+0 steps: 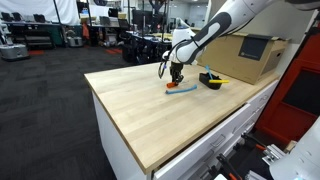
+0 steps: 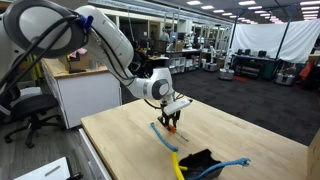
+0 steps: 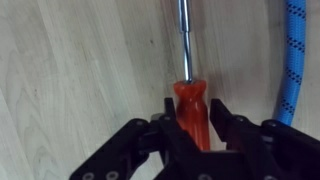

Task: Move the screwdriver backwards.

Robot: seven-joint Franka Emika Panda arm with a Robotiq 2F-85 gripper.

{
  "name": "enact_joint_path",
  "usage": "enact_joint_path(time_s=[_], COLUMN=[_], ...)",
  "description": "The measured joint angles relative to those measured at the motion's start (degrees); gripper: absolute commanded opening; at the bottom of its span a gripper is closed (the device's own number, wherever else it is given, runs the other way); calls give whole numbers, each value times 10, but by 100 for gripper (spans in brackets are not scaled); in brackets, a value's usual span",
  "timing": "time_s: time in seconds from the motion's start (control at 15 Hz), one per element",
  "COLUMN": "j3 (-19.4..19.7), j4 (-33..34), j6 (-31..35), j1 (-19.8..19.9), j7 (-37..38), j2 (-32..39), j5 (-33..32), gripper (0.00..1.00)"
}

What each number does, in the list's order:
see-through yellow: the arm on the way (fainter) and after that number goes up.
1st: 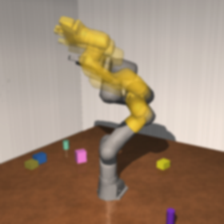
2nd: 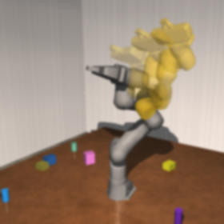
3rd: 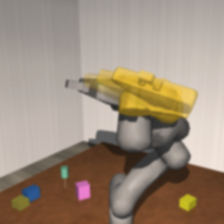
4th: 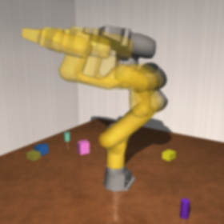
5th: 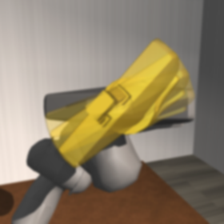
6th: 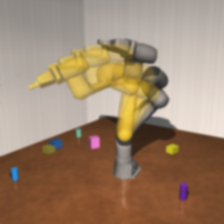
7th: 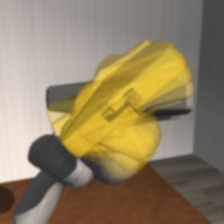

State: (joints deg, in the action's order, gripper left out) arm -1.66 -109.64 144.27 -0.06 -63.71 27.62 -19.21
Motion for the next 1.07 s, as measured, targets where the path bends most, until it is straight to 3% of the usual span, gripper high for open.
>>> enact_joint_path(time_s=[0.27, 0.8, 1.07], j3=[-5, -20, -22], j4=[12, 25, 24], j6=[-18, -130, -141], j1=[3, 9, 17], j7=[-15, -59, -80], j2=[5, -9, -35], j5=[1, 51, 81], gripper=[99, 100, 100])
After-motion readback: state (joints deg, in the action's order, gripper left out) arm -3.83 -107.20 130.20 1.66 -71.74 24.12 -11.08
